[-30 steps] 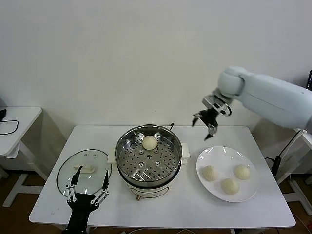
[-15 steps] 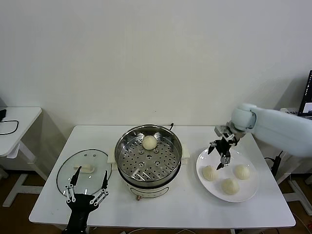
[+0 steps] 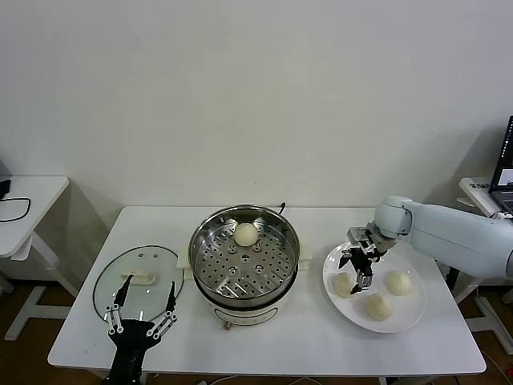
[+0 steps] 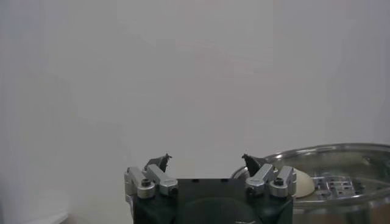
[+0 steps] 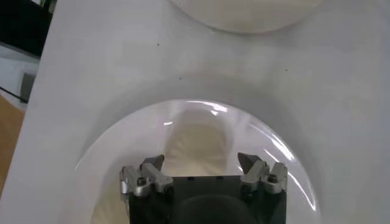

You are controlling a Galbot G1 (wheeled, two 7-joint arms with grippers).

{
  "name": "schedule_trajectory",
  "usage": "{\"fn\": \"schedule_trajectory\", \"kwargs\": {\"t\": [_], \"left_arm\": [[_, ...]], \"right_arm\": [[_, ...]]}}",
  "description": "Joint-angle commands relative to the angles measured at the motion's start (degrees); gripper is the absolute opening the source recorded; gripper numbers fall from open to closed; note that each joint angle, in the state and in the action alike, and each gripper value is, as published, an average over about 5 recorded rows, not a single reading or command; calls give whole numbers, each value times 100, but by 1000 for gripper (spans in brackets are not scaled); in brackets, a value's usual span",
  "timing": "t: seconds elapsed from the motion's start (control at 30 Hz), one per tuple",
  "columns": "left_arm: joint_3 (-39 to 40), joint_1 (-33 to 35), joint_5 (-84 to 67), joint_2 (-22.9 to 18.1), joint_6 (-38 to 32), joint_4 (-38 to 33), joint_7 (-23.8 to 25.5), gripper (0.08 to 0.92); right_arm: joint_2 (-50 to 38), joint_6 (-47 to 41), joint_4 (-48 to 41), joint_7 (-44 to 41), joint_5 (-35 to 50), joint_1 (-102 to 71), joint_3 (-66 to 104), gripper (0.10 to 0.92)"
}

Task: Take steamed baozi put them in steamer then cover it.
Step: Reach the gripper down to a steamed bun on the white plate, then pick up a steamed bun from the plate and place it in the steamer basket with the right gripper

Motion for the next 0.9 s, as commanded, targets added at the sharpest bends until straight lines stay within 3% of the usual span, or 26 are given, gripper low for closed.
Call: {"fn": "schedule_trajectory", "kwargs": {"t": [0.03, 0.57, 0.9], "left_arm": [[-3, -2, -7, -1, -6, 12, -4, 823], [-24, -25, -44, 3, 8, -15, -23, 823], [-1, -71, -84, 96, 36, -69, -33, 823]], "right_arm": [[16, -44, -13, 189, -53, -192, 37, 823], [-112, -16, 222, 283, -118, 29, 73, 682], [222, -33, 552, -831, 296, 2121, -273, 662]]}}
